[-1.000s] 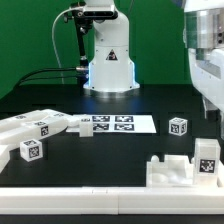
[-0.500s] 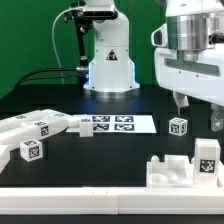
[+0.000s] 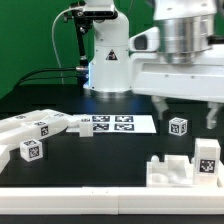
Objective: Assemble chair
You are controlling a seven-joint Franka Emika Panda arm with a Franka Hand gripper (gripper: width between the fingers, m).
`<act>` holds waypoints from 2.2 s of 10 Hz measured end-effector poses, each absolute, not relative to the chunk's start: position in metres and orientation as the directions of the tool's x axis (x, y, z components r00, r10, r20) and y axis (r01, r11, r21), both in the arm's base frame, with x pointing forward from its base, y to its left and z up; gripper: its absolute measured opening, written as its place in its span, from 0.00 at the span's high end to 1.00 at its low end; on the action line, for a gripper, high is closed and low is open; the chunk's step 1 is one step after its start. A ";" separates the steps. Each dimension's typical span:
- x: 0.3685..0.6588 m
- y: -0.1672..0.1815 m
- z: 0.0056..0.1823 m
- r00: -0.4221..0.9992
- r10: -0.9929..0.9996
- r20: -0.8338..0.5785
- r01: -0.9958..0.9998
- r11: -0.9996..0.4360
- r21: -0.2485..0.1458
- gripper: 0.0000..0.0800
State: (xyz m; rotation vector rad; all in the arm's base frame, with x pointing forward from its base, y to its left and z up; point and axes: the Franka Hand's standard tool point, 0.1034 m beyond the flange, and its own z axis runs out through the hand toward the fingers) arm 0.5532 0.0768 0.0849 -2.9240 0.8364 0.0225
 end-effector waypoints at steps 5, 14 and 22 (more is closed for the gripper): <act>0.542 0.038 0.083 0.992 -0.130 0.007 -0.128 -0.987 -0.097 0.19; 0.507 -0.014 0.076 0.989 -0.120 -0.086 -0.126 -0.990 -0.059 0.19; 0.457 -0.080 0.063 0.974 -0.047 -0.220 -0.052 -0.998 -0.017 0.19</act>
Offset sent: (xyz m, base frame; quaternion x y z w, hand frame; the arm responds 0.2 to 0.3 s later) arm 0.0000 0.0000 0.0000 0.0000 0.0000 -0.1938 0.9810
